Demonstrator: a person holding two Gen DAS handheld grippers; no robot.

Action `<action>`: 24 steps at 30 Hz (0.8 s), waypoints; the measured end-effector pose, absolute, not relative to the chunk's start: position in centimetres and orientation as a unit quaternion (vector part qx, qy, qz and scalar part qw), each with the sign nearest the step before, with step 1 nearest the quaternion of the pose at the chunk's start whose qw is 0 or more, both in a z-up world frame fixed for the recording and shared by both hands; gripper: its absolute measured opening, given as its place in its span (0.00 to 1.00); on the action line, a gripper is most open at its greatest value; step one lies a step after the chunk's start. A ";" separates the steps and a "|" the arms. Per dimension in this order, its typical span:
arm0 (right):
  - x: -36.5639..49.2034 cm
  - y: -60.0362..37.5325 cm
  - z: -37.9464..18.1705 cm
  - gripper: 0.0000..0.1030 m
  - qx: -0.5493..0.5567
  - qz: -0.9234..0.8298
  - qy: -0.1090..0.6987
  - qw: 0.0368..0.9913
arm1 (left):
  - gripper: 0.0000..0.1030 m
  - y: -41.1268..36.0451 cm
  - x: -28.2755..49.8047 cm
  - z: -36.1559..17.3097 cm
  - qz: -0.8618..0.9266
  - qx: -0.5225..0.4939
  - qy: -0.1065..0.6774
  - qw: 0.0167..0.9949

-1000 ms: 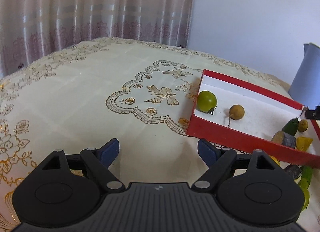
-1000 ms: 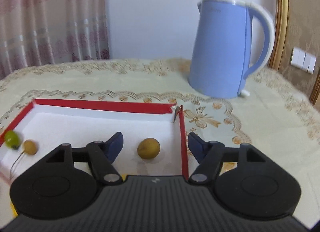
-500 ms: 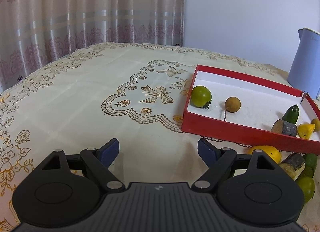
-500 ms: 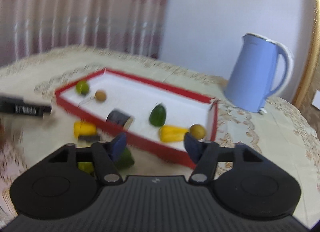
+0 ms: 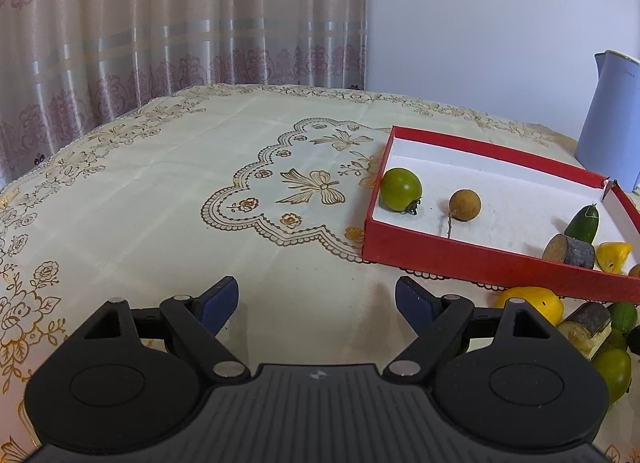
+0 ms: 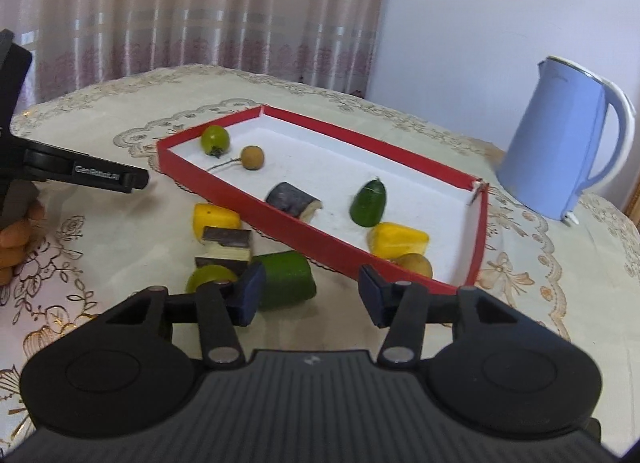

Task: Organize fruits
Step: 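Withdraw the right tool and close it on the green cylinder block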

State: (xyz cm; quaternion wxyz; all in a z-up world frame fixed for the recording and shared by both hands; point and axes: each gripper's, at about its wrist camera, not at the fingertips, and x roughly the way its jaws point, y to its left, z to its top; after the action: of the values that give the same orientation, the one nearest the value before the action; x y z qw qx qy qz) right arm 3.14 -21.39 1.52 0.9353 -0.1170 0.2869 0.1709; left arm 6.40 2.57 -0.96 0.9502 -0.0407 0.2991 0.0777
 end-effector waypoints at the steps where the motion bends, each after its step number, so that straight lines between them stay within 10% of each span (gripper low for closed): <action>1: 3.2 -21.3 1.6 0.47 -0.115 0.176 0.288 0.934 | 0.83 2.6 6.4 -1.0 0.077 -0.041 0.299 0.950; 24: 4.5 -21.1 -0.1 0.32 -0.056 0.170 0.337 0.924 | 0.83 2.5 6.5 -1.0 0.080 -0.039 0.300 0.950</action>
State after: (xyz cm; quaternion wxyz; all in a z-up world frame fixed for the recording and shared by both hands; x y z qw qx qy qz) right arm 4.54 -21.11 -0.11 0.9242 -0.0559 0.3374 0.1701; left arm 6.46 2.47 -1.02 0.9497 -0.0389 0.3004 0.0796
